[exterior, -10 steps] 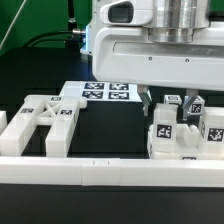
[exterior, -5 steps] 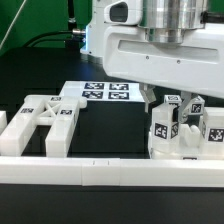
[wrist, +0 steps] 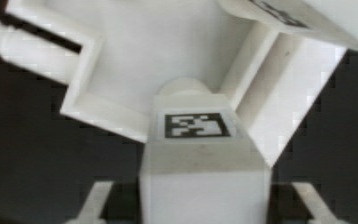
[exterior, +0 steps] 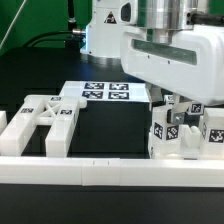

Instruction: Assemble chair

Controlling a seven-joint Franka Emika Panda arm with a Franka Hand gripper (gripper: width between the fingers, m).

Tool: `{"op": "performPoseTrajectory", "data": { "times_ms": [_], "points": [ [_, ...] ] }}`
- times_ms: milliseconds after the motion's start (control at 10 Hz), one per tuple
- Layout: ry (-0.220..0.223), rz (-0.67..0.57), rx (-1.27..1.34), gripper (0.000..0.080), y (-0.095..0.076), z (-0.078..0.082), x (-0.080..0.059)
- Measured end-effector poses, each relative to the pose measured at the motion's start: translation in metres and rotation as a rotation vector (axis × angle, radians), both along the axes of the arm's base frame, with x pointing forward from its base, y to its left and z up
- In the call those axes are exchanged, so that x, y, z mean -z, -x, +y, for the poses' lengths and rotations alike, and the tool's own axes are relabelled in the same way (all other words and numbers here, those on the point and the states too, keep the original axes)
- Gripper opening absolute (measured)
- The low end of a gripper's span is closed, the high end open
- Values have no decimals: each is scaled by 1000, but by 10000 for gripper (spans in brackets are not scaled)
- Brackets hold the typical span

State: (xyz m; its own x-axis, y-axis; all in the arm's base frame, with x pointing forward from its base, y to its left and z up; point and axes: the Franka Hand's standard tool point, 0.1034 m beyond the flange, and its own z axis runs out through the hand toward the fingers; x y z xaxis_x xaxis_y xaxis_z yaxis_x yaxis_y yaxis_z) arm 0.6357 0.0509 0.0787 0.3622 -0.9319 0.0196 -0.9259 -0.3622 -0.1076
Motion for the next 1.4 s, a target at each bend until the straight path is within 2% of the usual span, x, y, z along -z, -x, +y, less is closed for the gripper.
{"op": "performPoseTrajectory", "data": {
  "times_ms": [100,200,300,400,900,1100,1400],
  "points": [
    [3,1,-30,361,0,0,0],
    [9,3,-107,542,0,1,-1],
    [11,1,-135,542,-1,4,-2],
    [18,-4,-215,625,-1,8,-4],
    [78,-25,-698,649,-3,7,-6],
    [124,-22,-906,649,-3,10,-4],
    [150,-26,-1112,649,-4,7,-5]
  ]
}}
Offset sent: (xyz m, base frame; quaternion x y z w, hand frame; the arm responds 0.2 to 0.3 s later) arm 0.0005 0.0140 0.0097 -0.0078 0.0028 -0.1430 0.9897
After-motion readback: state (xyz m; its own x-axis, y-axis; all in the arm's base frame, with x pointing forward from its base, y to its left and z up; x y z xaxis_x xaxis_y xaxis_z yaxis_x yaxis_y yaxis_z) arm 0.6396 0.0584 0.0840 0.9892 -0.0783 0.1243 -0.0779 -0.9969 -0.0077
